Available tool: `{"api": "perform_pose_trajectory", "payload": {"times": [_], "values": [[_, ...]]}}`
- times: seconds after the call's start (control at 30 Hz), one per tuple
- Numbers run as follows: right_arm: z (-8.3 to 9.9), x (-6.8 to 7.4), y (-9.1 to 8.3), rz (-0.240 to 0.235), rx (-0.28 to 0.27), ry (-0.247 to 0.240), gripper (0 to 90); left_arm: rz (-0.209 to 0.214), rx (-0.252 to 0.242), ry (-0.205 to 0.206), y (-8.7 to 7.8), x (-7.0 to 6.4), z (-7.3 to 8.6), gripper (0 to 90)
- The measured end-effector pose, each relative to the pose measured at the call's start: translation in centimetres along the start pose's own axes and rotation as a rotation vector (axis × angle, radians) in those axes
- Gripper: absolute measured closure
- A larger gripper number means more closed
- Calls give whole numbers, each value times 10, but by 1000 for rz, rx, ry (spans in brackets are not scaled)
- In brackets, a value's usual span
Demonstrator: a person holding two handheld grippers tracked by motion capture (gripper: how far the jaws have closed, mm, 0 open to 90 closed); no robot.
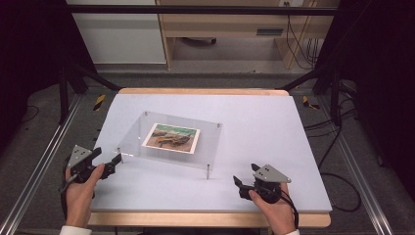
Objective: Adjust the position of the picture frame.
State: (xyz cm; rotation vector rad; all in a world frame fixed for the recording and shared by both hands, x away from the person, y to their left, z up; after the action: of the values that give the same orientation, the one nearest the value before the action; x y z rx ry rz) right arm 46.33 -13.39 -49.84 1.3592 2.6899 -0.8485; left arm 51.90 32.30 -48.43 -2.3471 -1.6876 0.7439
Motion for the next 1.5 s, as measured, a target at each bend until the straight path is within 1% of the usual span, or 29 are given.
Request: {"api": "perform_pose_trajectory", "payload": {"times": [0.07, 0.1, 0.13, 0.2, 0.23, 0.27, 0.37, 0.4, 0.47, 0.5, 0.53, 0.57, 0.6, 0.67, 0.7, 0.73, 0.77, 0.8, 0.97, 1.03, 1.13, 1.2, 1.23, 1.27, 1.3, 1.37, 1.4, 1.47, 1.5], "values": [[-1, 4, 1, -16, -7, 18, 247, 18, 16, -11, 1, -1, 2, 152], [-1, 4, 1, -16, -7, 18, 247, 18, 16, -11, 1, -1, 2, 152], [-2, 10, 3, -47, -18, 43, 247, 26, 24, -18, 2, -2, 2, 153], [-3, 13, 4, -56, -21, 53, 247, 37, 33, -27, 3, -3, 3, 152], [-4, 17, 5, -66, -23, 57, 249, 43, 41, -31, 3, -4, 4, 153], [-7, 24, 8, -81, -22, 64, 262, 42, 59, -30, 3, -5, 5, 153], [-13, 33, 14, -98, -15, 62, 276, 39, 72, -24, 3, -5, 6, 153], [-13, 33, 14, -98, -15, 62, 276, 39, 72, -24, 3, -5, 6, 153], [-18, 41, 18, -127, -30, 52, 267, 35, 76, -19, 4, -5, 6, 153], [-22, 49, 25, -146, -29, 34, 269, 32, 84, -5, 5, -5, 6, 153], [-22, 49, 25, -146, -29, 34, 269, 32, 84, -5, 5, -5, 6, 153], [-24, 58, 33, -165, 0, 29, 306, 33, 85, -1, 6, -6, 7, 153], [-24, 63, 38, -172, 11, 16, 322, 29, 89, 8, 6, -6, 7, 153], [-25, 68, 46, -170, 41, -2, 359, 26, 91, 10, 8, -6, 7, 153], [-25, 68, 46, -170, 41, -2, 359, 26, 91, 10, 8, -6, 7, 153], [-26, 70, 53, -172, 47, 6, 417, 18, 92, 7, 10, -5, 8, 153], [-26, 70, 53, -172, 47, 6, 417, 18, 92, 7, 10, -5, 8, 154], [-29, 70, 60, -177, 56, 11, 458, 13, 97, 8, 11, -5, 9, 164], [-36, 68, 73, -160, 63, 47, 581, 0, 89, 11, 12, -4, 8, 209], [-37, 66, 76, -161, 60, 58, 632, -2, 87, 8, 12, -4, 8, 234], [-37, 66, 80, -174, 52, 46, 709, -3, 88, 3, 13, -3, 8, 288], [-37, 66, 83, -181, 49, 54, 755, -6, 90, 0, 13, -3, 8, 315], [-37, 66, 83, -181, 49, 54, 755, -6, 90, 0, 13, -3, 8, 328], [-37, 65, 84, -184, 45, 53, 782, -6, 91, 1, 13, -3, 8, 328], [-39, 65, 85, -195, 25, 67, 842, -10, 99, 0, 13, -2, 10, 340], [-39, 65, 85, -200, 28, 74, 847, -11, 103, -2, 13, -2, 10, 361], [-40, 64, 85, -208, 16, 90, 850, 8, 106, 4, 12, -3, 11, 404], [-41, 63, 84, -212, 6, 97, 851, 6, 102, 8, 11, -2, 10, 450], [-42, 63, 84, -216, 3, 109, 851, 14, 104, 6, 10, -2, 10, 470]]}}
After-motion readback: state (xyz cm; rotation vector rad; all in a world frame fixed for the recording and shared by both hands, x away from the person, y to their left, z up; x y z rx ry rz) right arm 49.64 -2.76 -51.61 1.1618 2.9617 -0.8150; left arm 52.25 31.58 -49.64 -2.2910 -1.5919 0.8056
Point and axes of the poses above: each handheld gripper's, and its own axes: y roughly forward along the jaws, z roughly out of its underside, x roughly to its left, the point moved 8 cm from there along y, roughly forward along the jaws, and after that the axes turned 15 degrees about -y, right-handed, at the moved point
